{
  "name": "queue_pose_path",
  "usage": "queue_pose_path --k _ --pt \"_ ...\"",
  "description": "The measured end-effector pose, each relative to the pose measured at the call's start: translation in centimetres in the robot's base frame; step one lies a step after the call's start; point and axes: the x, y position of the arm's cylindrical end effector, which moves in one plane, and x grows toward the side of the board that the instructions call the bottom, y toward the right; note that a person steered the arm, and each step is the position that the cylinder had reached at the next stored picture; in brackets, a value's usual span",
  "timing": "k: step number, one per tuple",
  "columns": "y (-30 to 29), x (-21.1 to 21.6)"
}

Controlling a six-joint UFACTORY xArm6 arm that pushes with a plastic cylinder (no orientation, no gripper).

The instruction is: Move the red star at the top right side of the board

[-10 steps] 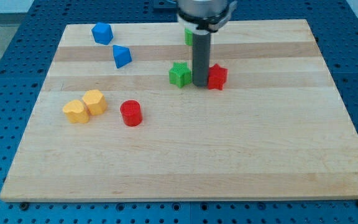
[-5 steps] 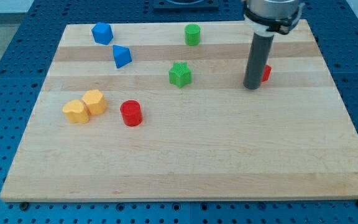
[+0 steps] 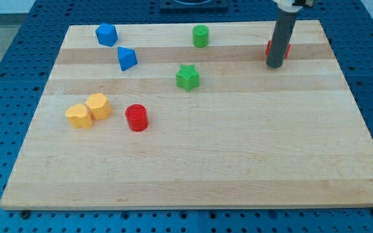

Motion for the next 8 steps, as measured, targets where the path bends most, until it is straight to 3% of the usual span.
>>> queue_pose_path --k 3,8 --pt "1.8 -3.5" --pt "4.5 -4.9"
